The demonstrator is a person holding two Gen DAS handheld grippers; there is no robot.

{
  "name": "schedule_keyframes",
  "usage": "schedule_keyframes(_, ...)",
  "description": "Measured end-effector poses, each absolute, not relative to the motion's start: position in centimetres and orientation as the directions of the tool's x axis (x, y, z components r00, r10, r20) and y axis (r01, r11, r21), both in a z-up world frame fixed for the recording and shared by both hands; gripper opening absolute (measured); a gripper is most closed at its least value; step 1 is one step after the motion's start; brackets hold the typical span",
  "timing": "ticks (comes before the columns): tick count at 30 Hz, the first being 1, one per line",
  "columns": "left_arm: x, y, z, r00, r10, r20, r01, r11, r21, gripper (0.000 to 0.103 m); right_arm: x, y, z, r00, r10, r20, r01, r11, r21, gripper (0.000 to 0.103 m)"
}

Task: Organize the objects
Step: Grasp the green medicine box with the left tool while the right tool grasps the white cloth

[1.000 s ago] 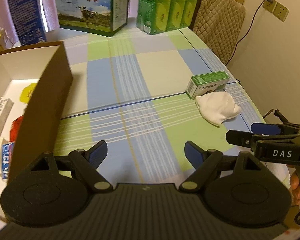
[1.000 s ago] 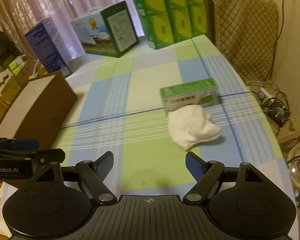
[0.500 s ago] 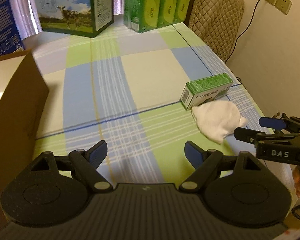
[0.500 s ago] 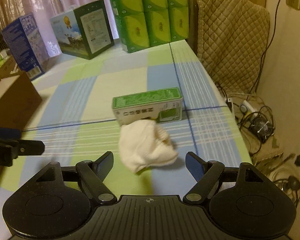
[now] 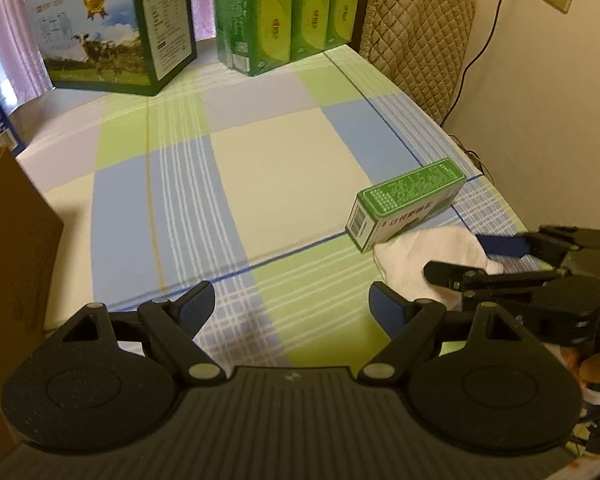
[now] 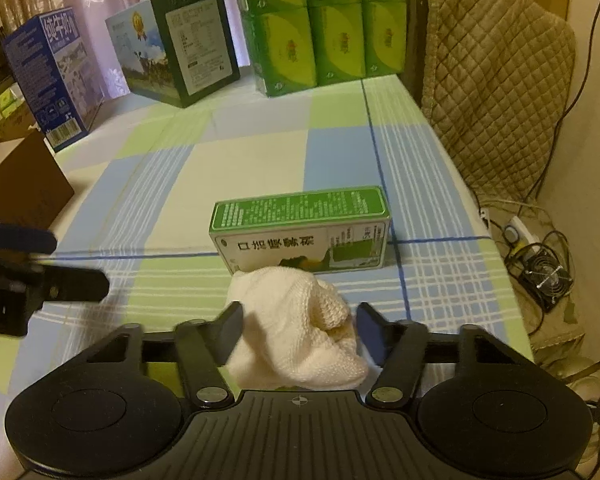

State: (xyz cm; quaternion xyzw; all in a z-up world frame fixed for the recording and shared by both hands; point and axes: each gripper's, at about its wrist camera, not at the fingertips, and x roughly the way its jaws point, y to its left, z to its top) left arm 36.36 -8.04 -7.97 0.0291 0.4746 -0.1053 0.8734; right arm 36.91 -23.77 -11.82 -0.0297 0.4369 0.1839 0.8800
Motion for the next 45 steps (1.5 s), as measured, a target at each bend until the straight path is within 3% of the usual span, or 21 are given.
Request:
schedule_keyframes(3,37.0,-8.6,-7.9,0.533,-0.169,-0.829,0.24,0.97,-0.043,0.082,36.8,-24.9,-11.6,0.55,0.319,-0.772,-0.347,0.928,0.136,0.026)
schedule_keyframes(6,37.8,-9.4,-7.9,0.534,-0.19,-0.824,0.281,0.959,-0.039,0.081,36.6,-26.4,-11.2,0.544,0.322,-0.775,-0.317,0.934,0.166,0.021)
schedule_keyframes(23,43.4,-17.2,-11.1,0.494,-0.313,-0.811,0.575,0.818,0.035,0.08,36.9,-36.0,-10.0,0.597,0.159,-0.786,0.008,0.979,0.205,0.021)
schedule_keyframes(26,43.7,-18.0,-11.8,0.468,-0.315,-0.826,0.6,0.799,0.035,0.064,36.9,-36.0,-9.9,0.599,0.161,-0.784,0.014,0.977,0.211,0.021)
schedule_keyframes(27,43.6,-18.1,-12.0,0.462,-0.31,-0.831,0.6,0.799,0.036,0.054,36.9,-35.9,-9.9,0.599,0.16,-0.785,0.013,0.978,0.21,0.021)
schedule_keyframes(34,42.4,-16.9,-11.6,0.445,-0.295,-0.846,0.567,0.824,0.011,0.03,36.9,-34.6,-9.9,0.589,0.179,-0.788,-0.02,0.978,0.207,0.021)
schedule_keyframes(45,35.6,-8.6,-10.9,0.425,-0.098,-0.9,0.246,0.969,0.011,0.026,34.6,-27.4,-10.4,0.507,0.32,-0.801,-0.263,0.942,0.21,0.021)
